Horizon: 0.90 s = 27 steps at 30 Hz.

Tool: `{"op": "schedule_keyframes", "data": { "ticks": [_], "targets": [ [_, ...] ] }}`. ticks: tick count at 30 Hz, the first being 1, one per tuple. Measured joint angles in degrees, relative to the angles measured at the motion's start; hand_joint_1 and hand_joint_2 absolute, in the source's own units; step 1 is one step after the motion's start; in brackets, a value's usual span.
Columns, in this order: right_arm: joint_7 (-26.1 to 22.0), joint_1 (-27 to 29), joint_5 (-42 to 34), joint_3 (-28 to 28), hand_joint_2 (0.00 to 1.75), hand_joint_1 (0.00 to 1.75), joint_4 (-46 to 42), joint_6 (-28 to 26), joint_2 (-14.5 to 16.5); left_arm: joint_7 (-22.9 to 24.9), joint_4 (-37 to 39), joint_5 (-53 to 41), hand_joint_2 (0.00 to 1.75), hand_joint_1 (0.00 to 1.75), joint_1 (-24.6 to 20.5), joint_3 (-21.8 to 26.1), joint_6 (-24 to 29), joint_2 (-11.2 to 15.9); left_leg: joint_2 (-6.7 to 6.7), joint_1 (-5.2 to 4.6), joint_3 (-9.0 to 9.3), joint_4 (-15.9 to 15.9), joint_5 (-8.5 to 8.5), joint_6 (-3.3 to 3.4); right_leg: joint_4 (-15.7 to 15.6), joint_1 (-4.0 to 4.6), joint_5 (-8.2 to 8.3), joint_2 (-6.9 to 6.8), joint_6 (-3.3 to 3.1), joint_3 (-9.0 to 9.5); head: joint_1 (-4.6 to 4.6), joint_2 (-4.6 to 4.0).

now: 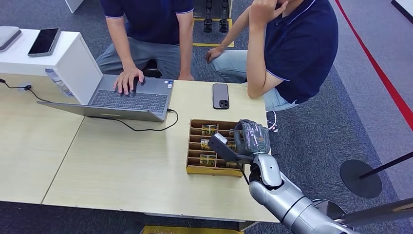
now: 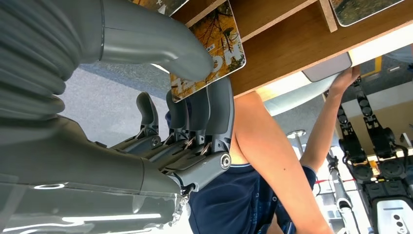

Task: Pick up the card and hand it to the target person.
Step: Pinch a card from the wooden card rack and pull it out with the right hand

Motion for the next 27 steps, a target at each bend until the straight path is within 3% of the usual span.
{"op": "schedule_keyframes", "data": {
  "ticks": [4,11,14,16,19,21,23,27],
  "targets": [
    [0.0,0.0,0.0,0.0,1.75,1.28,0.2,0.0,0.0,0.0,0.0,0.0,0.00,0.00,0.0,-0.1,0.0,0.0,0.00,0.00,0.00,0.0,0.00,0.00,0.0,0.00,0.00,0.00,0.00,0.00,0.00,0.00],
    [0.1,-0.1,0.1,0.0,1.75,1.03,0.2,0.6,0.0,0.0,0.0,-0.1,0.00,0.00,0.0,-0.7,-0.1,0.0,0.05,0.00,0.03,0.0,0.00,0.00,0.0,0.00,0.01,0.03,-0.01,0.01,0.00,0.00],
    [0.3,-0.2,0.2,0.0,1.75,1.00,0.3,1.1,0.0,0.0,0.0,-0.1,0.00,0.00,0.0,-0.9,-0.1,0.0,0.06,0.00,0.04,0.0,0.00,0.00,0.0,0.00,0.01,0.04,-0.02,0.01,0.00,0.00],
    [0.4,-0.2,0.3,0.0,1.75,1.10,0.3,1.4,0.0,0.0,0.0,-0.1,0.00,0.00,0.0,-0.9,-0.1,0.0,0.06,0.00,0.04,0.0,0.00,0.00,0.0,0.00,0.02,0.04,-0.02,0.02,0.00,0.00],
    [0.5,-0.2,0.3,0.1,1.75,1.53,0.4,1.7,0.0,0.1,0.0,-0.1,0.00,0.00,0.0,-0.9,-0.1,0.0,0.06,0.00,0.04,0.0,0.00,0.00,0.0,0.01,0.02,0.04,-0.02,0.01,0.00,0.00],
    [0.5,-0.2,0.3,0.2,1.75,1.71,0.5,1.9,0.0,0.0,0.0,-0.1,0.87,0.00,0.0,-0.9,-0.1,0.0,0.06,0.00,0.04,0.0,0.00,0.00,0.0,0.01,0.02,0.04,-0.02,0.01,0.00,0.00],
    [0.5,-0.2,0.3,0.2,1.75,1.75,0.6,1.9,0.0,0.0,0.0,-0.1,1.75,0.00,0.0,-0.9,-0.4,0.0,0.06,0.00,0.04,0.0,0.00,0.00,0.0,0.01,0.02,0.04,-0.02,0.01,0.00,0.00],
    [0.5,-0.2,0.3,0.2,1.75,1.75,0.8,1.9,0.0,-0.3,0.0,-0.4,1.75,0.00,-0.1,-1.0,-1.6,0.0,0.06,0.00,0.03,0.0,0.00,0.00,0.0,0.01,0.02,0.04,-0.02,0.01,0.01,0.00]
  ]
}}
